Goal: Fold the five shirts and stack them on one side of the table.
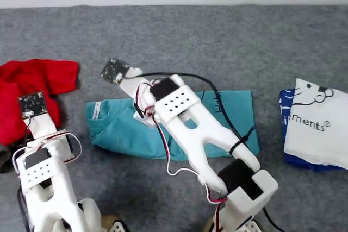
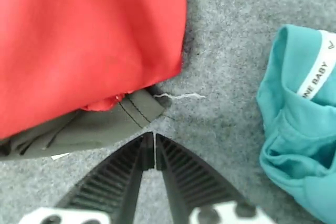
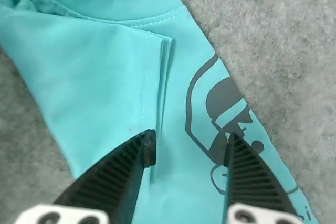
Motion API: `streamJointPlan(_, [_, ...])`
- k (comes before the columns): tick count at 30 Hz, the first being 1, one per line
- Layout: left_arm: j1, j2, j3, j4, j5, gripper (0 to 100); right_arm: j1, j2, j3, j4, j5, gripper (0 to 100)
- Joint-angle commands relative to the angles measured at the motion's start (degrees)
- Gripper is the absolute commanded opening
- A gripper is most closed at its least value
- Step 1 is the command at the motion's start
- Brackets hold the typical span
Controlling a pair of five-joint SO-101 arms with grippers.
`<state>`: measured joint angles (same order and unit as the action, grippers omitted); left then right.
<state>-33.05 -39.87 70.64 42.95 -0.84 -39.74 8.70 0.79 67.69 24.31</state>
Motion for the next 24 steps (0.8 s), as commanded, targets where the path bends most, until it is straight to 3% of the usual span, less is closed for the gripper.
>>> streamJointPlan(1, [-0.53, -2.20, -1.36, -0.79, 0.35, 1, -1.71, -0.04, -5.80, 4.00, -0.44, 13.3])
streamJointPlan(4, [-1.23, -2.20, -1.45, -0.79, 0.35, 1, -3.82, 0.31, -5.71, 3.82, -0.44, 0.1])
streamJointPlan(12, [-3.34, -4.22, -1.19, -0.79, 2.99, 1, -9.45, 9.89, -6.07, -4.53, -0.44, 1.0])
streamJointPlan(19, [-3.34, -18.02, 5.41, -1.41, 3.08, 1, -14.64, 17.19, -6.07, -10.86, -0.44, 1.0])
streamJointPlan(24, [-3.34, -28.22, 10.77, -3.52, 2.81, 1, -14.29, 18.51, -8.88, -8.31, -0.44, 1.0])
